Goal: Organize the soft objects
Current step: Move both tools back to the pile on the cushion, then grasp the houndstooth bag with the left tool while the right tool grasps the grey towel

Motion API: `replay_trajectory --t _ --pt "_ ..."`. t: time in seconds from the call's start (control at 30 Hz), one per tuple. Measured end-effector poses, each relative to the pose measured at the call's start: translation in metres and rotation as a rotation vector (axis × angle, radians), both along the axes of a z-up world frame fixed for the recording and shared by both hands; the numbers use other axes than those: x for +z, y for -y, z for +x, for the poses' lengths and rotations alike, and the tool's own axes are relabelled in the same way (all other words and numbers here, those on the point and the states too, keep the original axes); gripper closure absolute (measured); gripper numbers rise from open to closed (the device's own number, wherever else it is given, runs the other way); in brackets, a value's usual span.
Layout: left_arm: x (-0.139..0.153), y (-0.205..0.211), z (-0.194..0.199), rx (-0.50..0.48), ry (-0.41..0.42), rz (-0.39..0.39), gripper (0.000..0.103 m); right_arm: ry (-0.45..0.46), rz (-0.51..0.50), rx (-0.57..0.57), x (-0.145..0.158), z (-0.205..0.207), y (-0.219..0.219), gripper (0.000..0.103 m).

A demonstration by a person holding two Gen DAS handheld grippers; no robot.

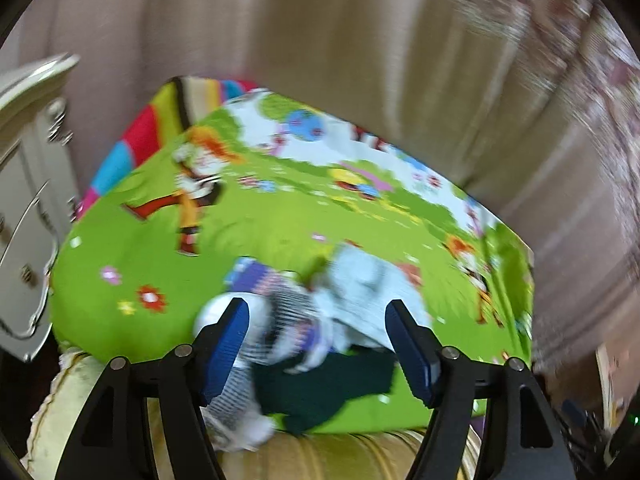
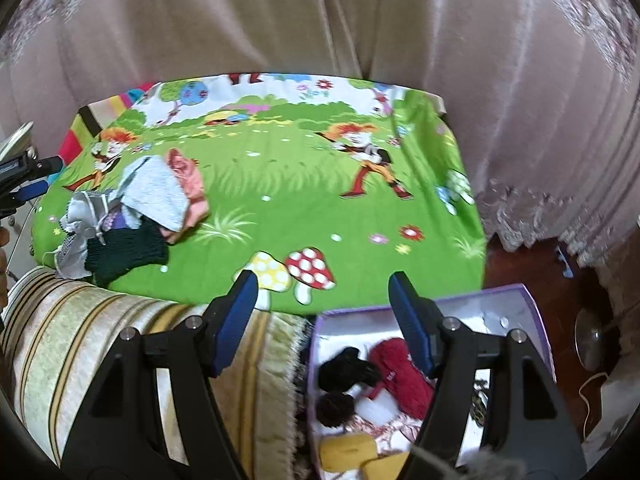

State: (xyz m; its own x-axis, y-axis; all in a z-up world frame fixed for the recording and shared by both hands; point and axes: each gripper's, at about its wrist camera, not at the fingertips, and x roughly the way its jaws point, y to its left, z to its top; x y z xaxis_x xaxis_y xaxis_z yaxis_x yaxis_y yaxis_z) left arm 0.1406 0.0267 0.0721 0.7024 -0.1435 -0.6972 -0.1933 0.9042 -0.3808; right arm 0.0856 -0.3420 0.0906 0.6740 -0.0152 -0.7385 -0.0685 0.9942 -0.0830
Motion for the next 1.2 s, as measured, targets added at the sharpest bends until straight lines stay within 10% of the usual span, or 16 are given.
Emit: replay_trajectory --t 0.57,0.7,0.9,1.2 --pt "-0.094 -0.045 0.027 0.003 -0.3 -0.208 0.031 0.036 -0.015 0.246 0.006 0.056 -0.105 0.03" --pt "-0.1 -0.04 0.03 -0.034 -0.312 -0.186 0.057 0.024 -0.014 0.287 0.0 0.071 -0.126 0.029" --pt "-0.094 -0.043 0.021 -0.014 -0.258 -0.181 0.078 0.002 -0.008 0.346 -0.012 0.09 -0.156 0.028" --pt "-0.063 -0.055 -0.004 0.103 -0.038 -0.15 0.079 -0.032 -0.023 0.411 -0.037 0.112 -0.192 0.025"
